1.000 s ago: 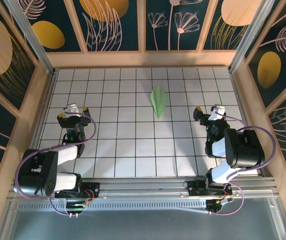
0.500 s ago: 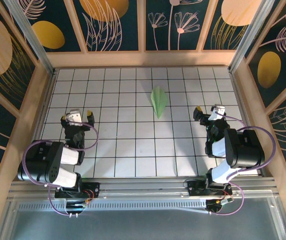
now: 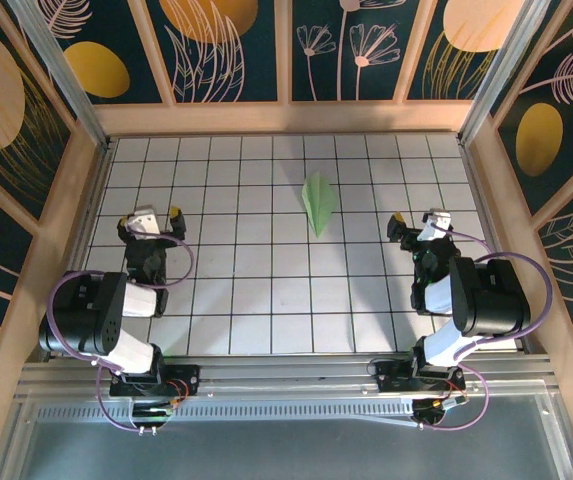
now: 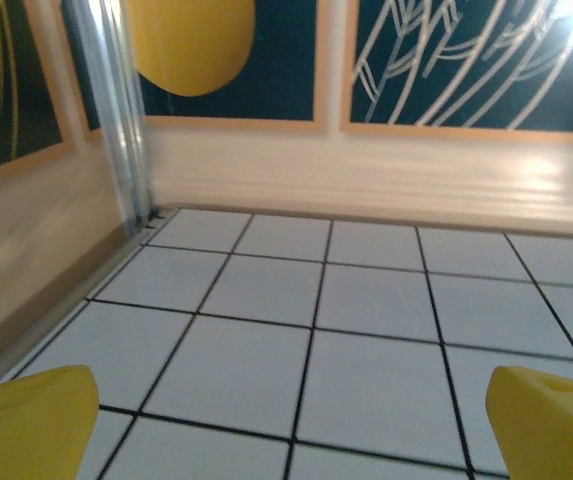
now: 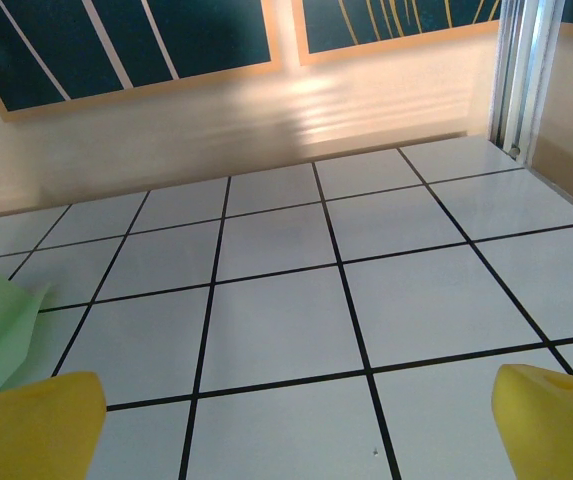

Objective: Fold a paper plane with a square sheet of paper (fold left side to right side)
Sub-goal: Reset both arms

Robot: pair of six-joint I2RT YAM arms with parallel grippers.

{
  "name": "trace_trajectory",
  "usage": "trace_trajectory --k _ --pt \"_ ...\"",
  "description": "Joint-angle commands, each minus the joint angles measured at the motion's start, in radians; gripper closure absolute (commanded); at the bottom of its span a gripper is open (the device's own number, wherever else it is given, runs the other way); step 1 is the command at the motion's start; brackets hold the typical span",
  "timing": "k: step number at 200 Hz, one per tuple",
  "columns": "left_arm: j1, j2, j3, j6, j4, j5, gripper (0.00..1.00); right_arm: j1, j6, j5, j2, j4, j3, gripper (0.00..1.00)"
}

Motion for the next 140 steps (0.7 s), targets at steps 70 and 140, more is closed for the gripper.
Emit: trace_trajectory --k 70,140 --pt "0.018 -0.001 0.006 -0.034 -0.072 0.026 0.01 0.003 0.003 0.007 -0.006 0.015 0.005 0.01" --pt "0.018 -0.001 0.006 -0.034 -0.072 0.026 0.01 0.003 0.003 0.007 -0.003 0.015 0.005 0.01"
